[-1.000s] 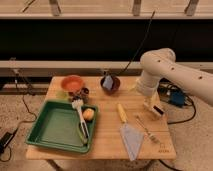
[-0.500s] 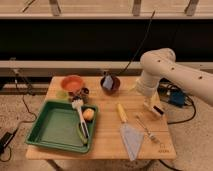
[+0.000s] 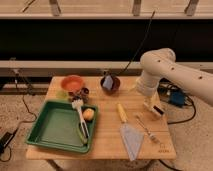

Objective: Wipe table surface with towel

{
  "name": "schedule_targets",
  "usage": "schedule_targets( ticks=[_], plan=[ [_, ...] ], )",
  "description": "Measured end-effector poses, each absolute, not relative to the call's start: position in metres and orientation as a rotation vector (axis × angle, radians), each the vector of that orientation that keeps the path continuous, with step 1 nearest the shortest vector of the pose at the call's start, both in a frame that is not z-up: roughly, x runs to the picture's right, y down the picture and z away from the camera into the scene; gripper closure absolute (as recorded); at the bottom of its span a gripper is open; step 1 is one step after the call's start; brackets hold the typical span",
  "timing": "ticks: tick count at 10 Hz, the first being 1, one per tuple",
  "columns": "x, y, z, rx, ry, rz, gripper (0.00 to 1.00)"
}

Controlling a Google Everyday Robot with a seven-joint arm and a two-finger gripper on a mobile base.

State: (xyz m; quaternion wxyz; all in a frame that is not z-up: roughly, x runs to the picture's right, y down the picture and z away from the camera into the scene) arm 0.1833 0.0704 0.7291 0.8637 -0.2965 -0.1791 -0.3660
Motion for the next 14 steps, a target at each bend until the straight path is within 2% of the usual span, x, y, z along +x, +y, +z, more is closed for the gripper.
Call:
schedule_targets(
  ticks=[10, 14],
  plan=[
    [0.181, 0.073, 0.729, -0.614, -0.378, -0.774, 0.23],
    [0.170, 0.136, 0.742, -0.595, -0.384, -0.802, 0.23]
  ],
)
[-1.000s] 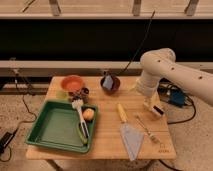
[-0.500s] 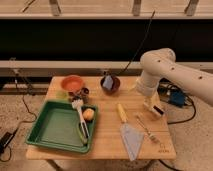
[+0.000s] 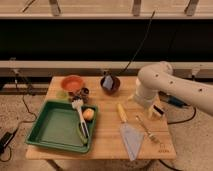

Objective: Wipe table surface with towel

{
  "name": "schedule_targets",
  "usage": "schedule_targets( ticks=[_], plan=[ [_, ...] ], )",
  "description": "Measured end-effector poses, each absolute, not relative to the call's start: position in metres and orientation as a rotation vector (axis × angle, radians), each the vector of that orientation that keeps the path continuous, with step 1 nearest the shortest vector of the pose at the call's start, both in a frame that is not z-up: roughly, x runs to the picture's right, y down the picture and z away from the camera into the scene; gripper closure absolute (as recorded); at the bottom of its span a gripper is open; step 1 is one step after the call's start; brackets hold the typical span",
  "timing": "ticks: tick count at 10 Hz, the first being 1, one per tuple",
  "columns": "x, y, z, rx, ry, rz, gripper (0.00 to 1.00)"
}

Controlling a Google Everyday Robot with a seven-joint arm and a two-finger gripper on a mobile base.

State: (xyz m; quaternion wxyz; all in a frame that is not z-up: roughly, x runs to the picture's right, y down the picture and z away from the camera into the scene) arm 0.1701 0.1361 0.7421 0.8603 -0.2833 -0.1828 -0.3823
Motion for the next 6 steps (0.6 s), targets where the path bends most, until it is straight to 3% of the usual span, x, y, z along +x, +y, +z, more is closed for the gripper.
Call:
schedule_targets(
  ticks=[6],
  plan=[
    [0.161, 0.210, 0.772, -0.630, -0.416, -0.834, 0.23]
  ],
)
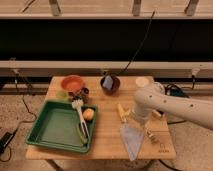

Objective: Wipe table surface with towel

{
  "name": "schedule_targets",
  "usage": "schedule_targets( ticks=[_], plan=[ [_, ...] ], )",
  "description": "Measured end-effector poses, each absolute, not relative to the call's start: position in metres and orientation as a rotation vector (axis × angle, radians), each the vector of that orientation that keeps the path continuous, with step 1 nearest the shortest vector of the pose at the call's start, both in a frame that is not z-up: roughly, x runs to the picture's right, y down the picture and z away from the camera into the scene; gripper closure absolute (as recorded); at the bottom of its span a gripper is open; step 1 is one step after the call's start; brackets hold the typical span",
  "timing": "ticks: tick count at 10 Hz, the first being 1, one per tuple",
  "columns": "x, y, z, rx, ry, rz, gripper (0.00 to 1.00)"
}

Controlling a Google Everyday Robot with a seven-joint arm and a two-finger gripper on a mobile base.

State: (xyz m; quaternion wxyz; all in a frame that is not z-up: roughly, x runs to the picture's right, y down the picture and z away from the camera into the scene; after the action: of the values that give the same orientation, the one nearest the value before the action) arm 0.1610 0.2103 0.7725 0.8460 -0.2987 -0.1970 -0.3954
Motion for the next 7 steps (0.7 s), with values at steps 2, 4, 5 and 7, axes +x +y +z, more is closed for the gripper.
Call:
schedule_targets(
  ticks=[2, 4, 5, 7],
  plan=[
    [0.163, 0.223, 0.774, -0.639, -0.425, -0.837, 0.23],
    [0.162, 0.234, 0.777, -0.638, -0.434, -0.845, 0.23],
    [0.161, 0.238, 0.780, -0.637, -0.441, -0.845, 0.23],
    [0.164, 0.248, 0.791, -0.648, -0.449, -0.831, 0.23]
  ],
)
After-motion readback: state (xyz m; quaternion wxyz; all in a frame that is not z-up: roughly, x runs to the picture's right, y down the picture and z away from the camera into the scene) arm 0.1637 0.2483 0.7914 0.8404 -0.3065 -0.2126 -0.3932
